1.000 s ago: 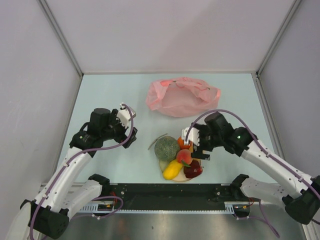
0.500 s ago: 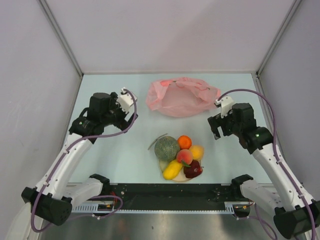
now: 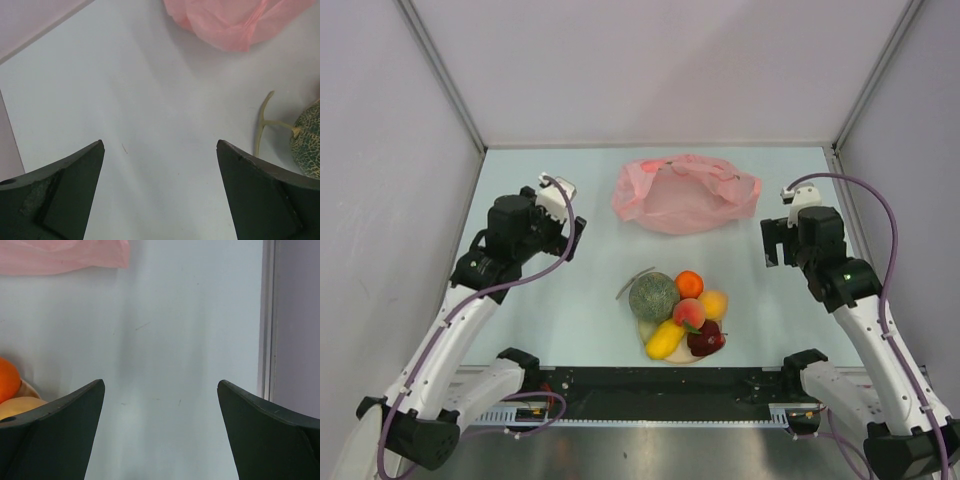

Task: Take the fake fruits out of the plastic bag
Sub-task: Reset both arms

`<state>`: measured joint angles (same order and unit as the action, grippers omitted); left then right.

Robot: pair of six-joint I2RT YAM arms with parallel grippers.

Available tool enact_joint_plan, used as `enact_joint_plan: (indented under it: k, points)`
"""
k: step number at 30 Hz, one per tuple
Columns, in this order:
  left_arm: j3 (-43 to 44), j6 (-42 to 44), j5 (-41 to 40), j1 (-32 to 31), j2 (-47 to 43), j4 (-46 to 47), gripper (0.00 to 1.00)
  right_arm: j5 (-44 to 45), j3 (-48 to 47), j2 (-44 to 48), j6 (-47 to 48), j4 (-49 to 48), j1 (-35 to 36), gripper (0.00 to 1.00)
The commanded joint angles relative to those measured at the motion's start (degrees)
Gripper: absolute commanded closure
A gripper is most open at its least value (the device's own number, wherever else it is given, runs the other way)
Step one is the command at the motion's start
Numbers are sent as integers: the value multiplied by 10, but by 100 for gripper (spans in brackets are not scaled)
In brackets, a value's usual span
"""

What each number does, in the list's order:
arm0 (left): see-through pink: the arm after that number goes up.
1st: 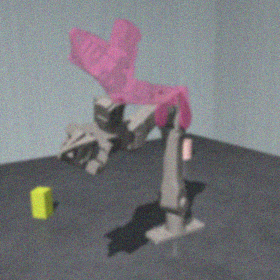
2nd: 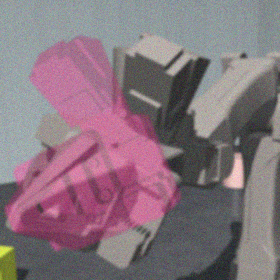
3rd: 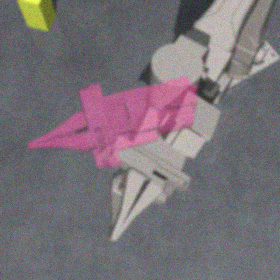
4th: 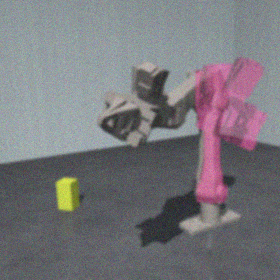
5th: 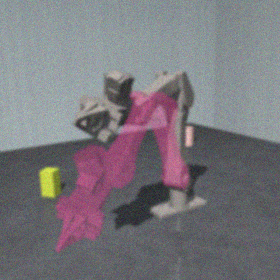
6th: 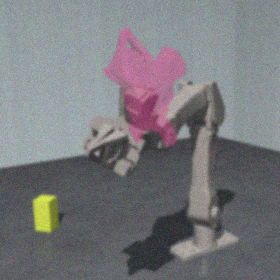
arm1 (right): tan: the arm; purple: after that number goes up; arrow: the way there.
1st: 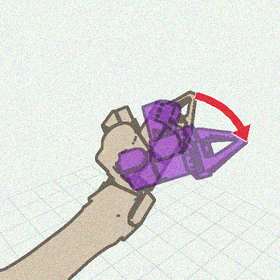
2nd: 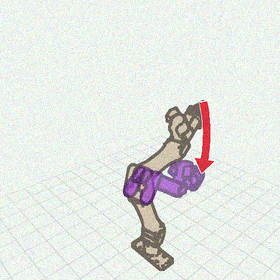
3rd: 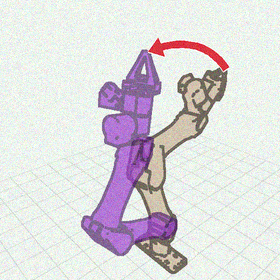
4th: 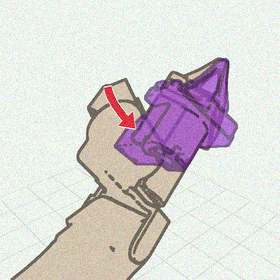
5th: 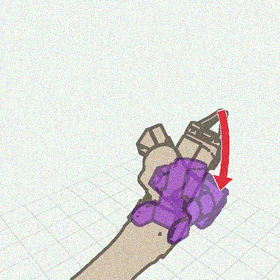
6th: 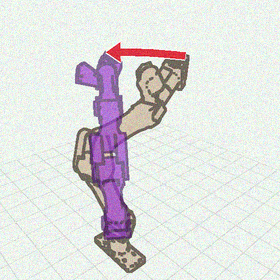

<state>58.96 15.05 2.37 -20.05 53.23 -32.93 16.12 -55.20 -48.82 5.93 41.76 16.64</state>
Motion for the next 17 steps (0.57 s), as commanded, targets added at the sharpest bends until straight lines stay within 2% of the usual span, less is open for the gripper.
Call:
enact_joint_plan:
  k: [1,8,11,17]
  points:
    - [-32,-34,-74,5,-21,18,0,-13,-24,12,-26,4,-31,0]
    - [-52,-45,-101,7,-20,29,0,-74,-9,34,-57,19,-88,0]
    - [-53,-49,-91,7,-16,32,0,-70,-8,38,-70,19,-112,0]
    - [-58,-68,-59,25,-17,33,0,-87,2,38,-85,14,-116,0]
